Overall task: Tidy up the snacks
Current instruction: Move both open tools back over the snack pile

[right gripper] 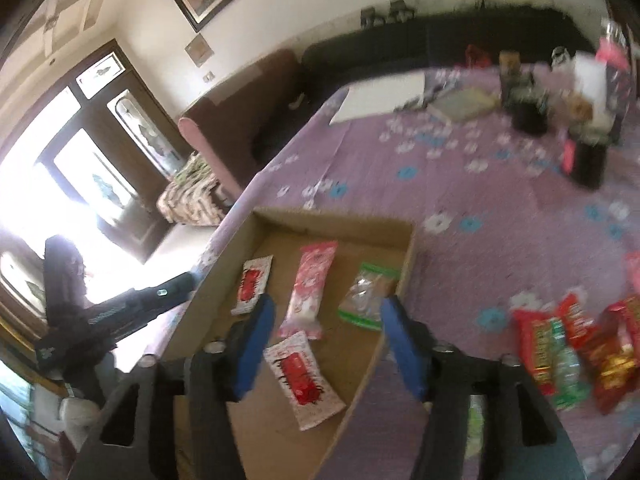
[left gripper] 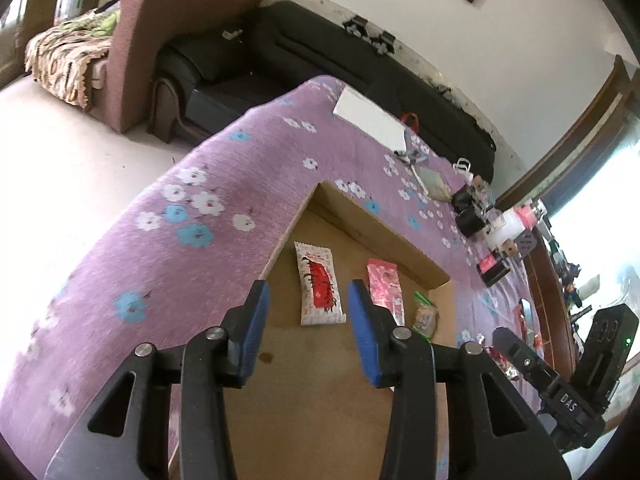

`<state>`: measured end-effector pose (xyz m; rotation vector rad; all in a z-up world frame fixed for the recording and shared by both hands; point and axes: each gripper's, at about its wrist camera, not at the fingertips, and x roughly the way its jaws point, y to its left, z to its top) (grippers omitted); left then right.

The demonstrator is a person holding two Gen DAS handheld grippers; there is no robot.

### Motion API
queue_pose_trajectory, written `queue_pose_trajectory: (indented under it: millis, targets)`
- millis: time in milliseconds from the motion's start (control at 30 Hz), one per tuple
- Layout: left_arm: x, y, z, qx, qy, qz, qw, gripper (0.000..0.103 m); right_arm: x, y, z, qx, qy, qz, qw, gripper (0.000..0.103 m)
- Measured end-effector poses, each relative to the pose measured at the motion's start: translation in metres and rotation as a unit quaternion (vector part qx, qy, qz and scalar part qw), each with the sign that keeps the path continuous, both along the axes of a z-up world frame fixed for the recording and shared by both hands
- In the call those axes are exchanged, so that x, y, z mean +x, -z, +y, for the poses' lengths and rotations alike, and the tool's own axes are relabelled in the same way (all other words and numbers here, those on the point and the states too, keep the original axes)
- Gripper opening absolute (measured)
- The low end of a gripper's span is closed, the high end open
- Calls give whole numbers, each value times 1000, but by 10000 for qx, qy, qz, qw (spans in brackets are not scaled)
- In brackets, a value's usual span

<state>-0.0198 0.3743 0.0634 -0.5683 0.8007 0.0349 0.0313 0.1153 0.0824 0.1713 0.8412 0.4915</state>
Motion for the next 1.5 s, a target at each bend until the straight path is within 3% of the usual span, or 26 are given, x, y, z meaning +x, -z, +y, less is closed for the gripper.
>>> queue_pose_trajectory:
  millis: [133,200,267,333,433,467,567,667,733,800,867,967,1067,1133,1167,1233,1300,1367,1500]
  targets:
    - [-30,-21,-24,69,37,-374,9993,62,-15,-17,-19,-8,230,-395,9990,72]
    - [-42,-30,-44,-39,206,-625,9978,66,-18,-22,-30,331,265,-347,9985,73]
    - [-51,-35,-67,-194,428,-810,9956,66,-21,-26,-48,1068,225,-154,9939,73]
    - [-58,-37,-94,-495,663,-968,9919,66,-25,-29,-69,1936,299,48,9806,73]
    - [-67,-31,-129,-1230,816,-1121,9827,82,-35,-42,-93,2394,620,-116,9689,76]
    - [-68,-29,-138,-1388,817,-1135,9804,83,-39,-48,-99,2409,708,-250,9676,78]
    - [-68,-16,-173,-1769,879,-1097,9741,83,-54,-61,-122,2658,937,-608,9575,85]
    - [-66,-3,-200,-2160,905,-1015,9669,83,-64,-64,-145,3123,1022,-552,9429,92]
    - [-62,8,-218,-2612,1083,-836,9555,83,-66,-60,-155,3367,980,-411,9356,92]
    - [-61,16,-231,-3089,1286,-572,9406,84,-68,-57,-163,3428,985,-302,9338,92]
    - [-60,20,-239,-3153,1397,-371,9379,84,-71,-56,-172,3336,1033,-299,9366,92]
    - [-61,18,-239,-2969,1361,-197,9449,84,-81,-67,-179,2742,1101,-638,9532,92]
    - [-68,10,-236,-2587,1192,-393,9578,84,-92,-82,-178,1509,1300,-1308,9712,92]
    - [-70,7,-243,-2394,1314,-449,9609,84,-98,-85,-181,776,1583,-1671,9700,92]
    - [-71,7,-250,-2235,1462,-444,9626,84,-99,-84,-184,677,1642,-1744,9685,92]
    - [-75,12,-266,-1696,1697,-380,9700,84,-99,-77,-199,617,1776,-1737,9667,92]
    - [-75,16,-279,-877,1783,-344,9795,84,-97,-70,-213,594,1862,-1617,9673,92]
    - [-71,23,-276,-383,1773,-231,9831,84,-93,-62,-233,456,2014,-1509,9667,92]
    - [-55,34,-244,-283,1459,59,9889,84,-83,-43,-264,-248,2113,-1197,9697,92]
